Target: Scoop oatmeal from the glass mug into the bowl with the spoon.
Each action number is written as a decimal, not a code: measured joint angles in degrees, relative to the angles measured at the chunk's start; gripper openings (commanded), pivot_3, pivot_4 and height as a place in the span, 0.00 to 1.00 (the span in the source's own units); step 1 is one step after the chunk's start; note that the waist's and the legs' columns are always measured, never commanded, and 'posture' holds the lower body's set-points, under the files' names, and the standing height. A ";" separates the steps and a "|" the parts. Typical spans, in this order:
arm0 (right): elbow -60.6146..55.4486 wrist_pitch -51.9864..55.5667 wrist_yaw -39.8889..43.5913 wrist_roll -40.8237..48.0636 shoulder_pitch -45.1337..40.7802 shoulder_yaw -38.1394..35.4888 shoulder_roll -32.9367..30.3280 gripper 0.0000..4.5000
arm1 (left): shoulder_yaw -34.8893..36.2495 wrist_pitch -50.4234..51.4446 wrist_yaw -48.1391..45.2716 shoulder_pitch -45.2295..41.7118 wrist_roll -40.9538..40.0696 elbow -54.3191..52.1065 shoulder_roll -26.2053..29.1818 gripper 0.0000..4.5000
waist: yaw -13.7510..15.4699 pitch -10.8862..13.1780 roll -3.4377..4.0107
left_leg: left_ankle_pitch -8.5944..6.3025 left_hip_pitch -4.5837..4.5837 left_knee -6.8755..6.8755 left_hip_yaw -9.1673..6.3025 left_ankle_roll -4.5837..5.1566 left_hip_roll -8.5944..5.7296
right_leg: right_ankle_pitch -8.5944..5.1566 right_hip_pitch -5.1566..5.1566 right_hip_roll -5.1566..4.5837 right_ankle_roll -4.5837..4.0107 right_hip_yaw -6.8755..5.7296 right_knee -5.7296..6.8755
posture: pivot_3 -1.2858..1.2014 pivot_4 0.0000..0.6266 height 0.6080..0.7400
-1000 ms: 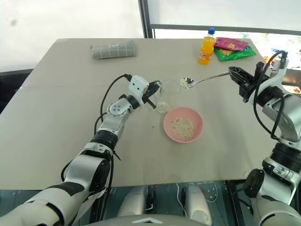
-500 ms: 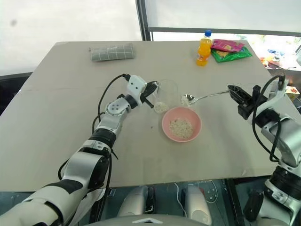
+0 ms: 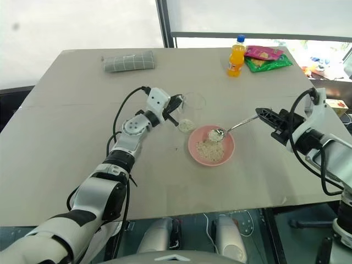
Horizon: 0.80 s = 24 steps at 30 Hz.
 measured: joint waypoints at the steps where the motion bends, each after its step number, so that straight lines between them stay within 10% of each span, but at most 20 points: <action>1: -0.37 -0.36 -0.01 0.00 -0.58 0.87 -1.39 0.00 | 0.04 -0.02 0.08 0.08 0.00 -0.01 0.00 0.01 | -0.01 -0.01 -0.02 | 0.00 0.00 0.00 -0.01 0.00 0.00 | -0.03 0.00 0.01 -0.05 -0.01 -0.01 | 0.52 0.24 1.00; 8: -4.95 -0.86 3.80 -5.67 -8.75 9.84 -14.43 0.00 | 0.11 -0.61 0.89 0.57 -0.01 -0.05 -0.24 0.01 | 0.06 -0.04 -0.07 | 0.00 -0.01 -0.01 -0.02 0.00 0.01 | -0.08 0.00 -0.02 -0.12 -0.03 -0.08 | 0.52 0.24 1.00; 24: -14.20 -0.79 31.96 -35.52 -18.92 22.78 -17.85 0.00 | 1.08 1.89 3.06 2.08 -2.13 -1.44 -1.64 0.01 | 0.35 -0.13 -0.28 | -0.02 -0.07 -0.09 -0.06 0.00 0.09 | -0.12 -0.03 -0.18 -0.20 -0.13 -0.22 | 0.52 0.24 1.00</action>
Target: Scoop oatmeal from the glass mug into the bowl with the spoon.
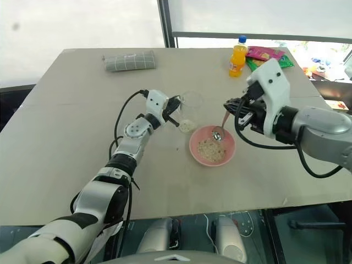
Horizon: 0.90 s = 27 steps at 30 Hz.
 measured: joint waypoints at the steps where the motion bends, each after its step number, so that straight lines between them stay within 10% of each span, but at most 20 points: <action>1: -0.52 -0.35 1.74 -1.33 0.00 0.12 0.25 0.00 | 0.09 0.19 0.00 0.08 -0.06 -0.21 -0.01 0.01 | 0.00 0.01 -0.01 | 0.00 0.00 0.00 0.00 0.00 0.00 | 0.00 -0.01 0.00 0.00 0.00 0.00 | 0.52 0.24 1.00; 7: -0.30 -0.63 6.06 -3.76 0.62 -0.59 1.81 0.00 | 0.33 1.44 0.02 1.21 -0.33 -2.28 -0.01 0.01 | -0.02 -0.02 -0.09 | 0.00 0.00 -0.03 0.00 0.00 0.01 | 0.00 -0.01 -0.02 -0.01 -0.01 -0.01 | 0.52 0.24 1.00; 16: 20.52 -6.67 -16.11 22.64 -9.49 -8.58 13.96 0.00 | 0.93 3.31 0.42 2.59 -1.11 -4.65 -0.20 0.01 | 0.05 0.03 -0.19 | 0.00 0.01 -0.08 0.06 0.01 -0.06 | 0.09 -0.06 0.05 0.12 0.03 0.04 | 0.52 0.24 1.00; 27: 28.25 -4.25 -14.57 8.03 -12.38 -1.40 22.11 0.00 | 1.08 4.09 0.43 4.10 -1.38 -7.32 -1.53 0.01 | 1.15 0.03 -0.19 | 0.00 -0.12 -0.26 0.08 0.01 -0.06 | 0.12 -0.14 0.01 0.19 0.00 -0.10 | 0.52 0.24 1.00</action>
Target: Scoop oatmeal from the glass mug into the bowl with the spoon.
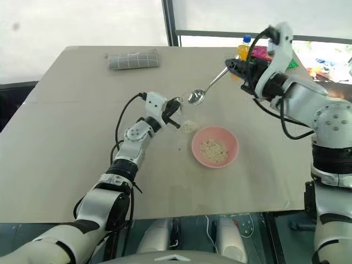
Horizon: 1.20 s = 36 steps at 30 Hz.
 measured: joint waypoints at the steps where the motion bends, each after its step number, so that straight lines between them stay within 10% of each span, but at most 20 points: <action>1: 0.00 0.62 1.09 -1.49 0.00 0.82 0.09 0.00 | 0.00 0.04 0.00 0.27 -0.03 -0.42 -0.07 0.01 | 0.05 0.00 0.00 | 0.00 0.00 -0.02 0.00 0.00 0.00 | 0.00 0.00 0.00 0.00 -0.01 -0.02 | 0.52 0.24 1.00; 4: -0.02 1.90 3.76 -5.14 0.00 1.94 1.45 0.00 | 0.04 0.23 0.05 0.97 -0.32 -1.32 -0.11 0.01 | 0.06 0.00 0.00 | 0.00 0.00 -0.04 -0.01 0.00 0.00 | 0.00 0.00 0.00 0.00 -0.02 -0.05 | 0.52 0.24 1.00; 10: 0.00 2.98 6.94 -10.20 -0.03 1.90 3.47 0.52 | 0.25 0.42 0.11 2.27 -0.77 -2.94 -0.12 0.00 | -0.01 0.00 0.00 | 0.00 0.01 -0.09 0.00 0.00 0.00 | 0.00 0.00 0.01 0.00 -0.02 -0.09 | 0.52 0.24 1.00; 13: 0.08 2.89 7.61 -12.74 -0.03 1.35 4.56 0.52 | 0.31 0.58 -0.03 2.59 -0.98 -3.72 -0.11 0.00 | 0.05 0.00 0.01 | 0.00 0.00 -0.11 -0.02 0.00 0.00 | 0.00 0.00 0.02 0.01 -0.05 -0.09 | 0.52 0.24 1.00; 19: 0.08 2.90 8.84 -16.83 -0.02 -0.03 5.56 0.53 | 0.17 1.69 -0.13 3.99 -0.13 -2.65 0.75 0.62 | 0.06 0.05 0.06 | 0.00 -0.09 -0.22 0.00 0.00 -0.03 | 0.01 -0.12 0.03 0.02 -0.05 -0.15 | 0.52 0.24 1.00; 36: 0.03 3.89 12.25 -21.38 0.28 -4.35 6.90 0.53 | 0.17 6.51 -3.29 11.74 -0.89 -17.97 3.35 0.62 | 0.21 0.07 0.11 | 0.10 -0.84 -0.41 0.26 -0.15 -0.09 | 0.04 -0.72 0.05 0.07 -0.17 -0.51 | 0.52 0.24 1.00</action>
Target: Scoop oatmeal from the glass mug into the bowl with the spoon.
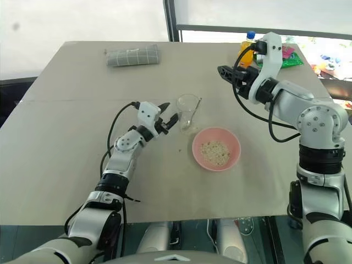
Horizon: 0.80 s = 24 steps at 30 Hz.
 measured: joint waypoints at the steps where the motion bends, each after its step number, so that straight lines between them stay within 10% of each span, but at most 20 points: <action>1: -0.03 0.12 0.09 -0.08 0.44 -0.22 0.08 0.53 | 0.01 0.80 -0.30 1.10 -0.04 -1.19 0.47 0.62 | -0.13 0.00 0.01 | -0.01 0.02 0.00 0.02 0.02 0.01 | 0.00 -0.01 0.01 0.00 0.02 0.01 | 0.52 0.24 1.00; 10: -7.90 -4.84 10.86 -5.84 20.61 -3.99 -4.92 0.53 | 1.71 14.25 -1.89 16.70 -4.08 -24.19 7.07 0.62 | 0.08 0.01 0.02 | 0.06 0.00 -0.04 -0.13 -0.14 0.06 | -0.01 -0.01 -0.07 0.02 0.12 -0.07 | 0.52 0.24 1.00; 11: -8.98 -5.52 12.26 -7.08 24.95 -5.28 -6.39 0.53 | 2.79 17.19 -1.45 20.19 -4.87 -28.93 8.13 0.74 | 0.05 0.02 0.03 | 0.07 -0.01 -0.03 -0.12 -0.14 0.06 | -0.01 -0.03 -0.07 0.03 0.13 -0.06 | 0.52 0.24 1.00; 16: -11.98 -10.88 22.26 -13.50 39.25 -7.48 -12.85 0.98 | 7.12 26.07 1.08 29.67 -8.54 -42.65 9.75 1.00 | 0.09 0.03 0.05 | -0.06 0.20 0.02 -0.20 0.11 0.04 | -0.02 0.10 -0.01 0.02 0.13 0.00 | 0.52 0.24 1.00; 24: -8.98 -34.49 42.48 -26.11 58.98 -8.75 -12.07 0.98 | 7.16 30.35 4.56 44.58 -7.85 -54.45 9.63 1.00 | -0.16 0.15 0.10 | -0.08 1.08 0.03 -0.23 0.09 0.09 | -0.21 0.84 0.04 -0.14 0.17 -0.05 | 0.52 0.24 1.00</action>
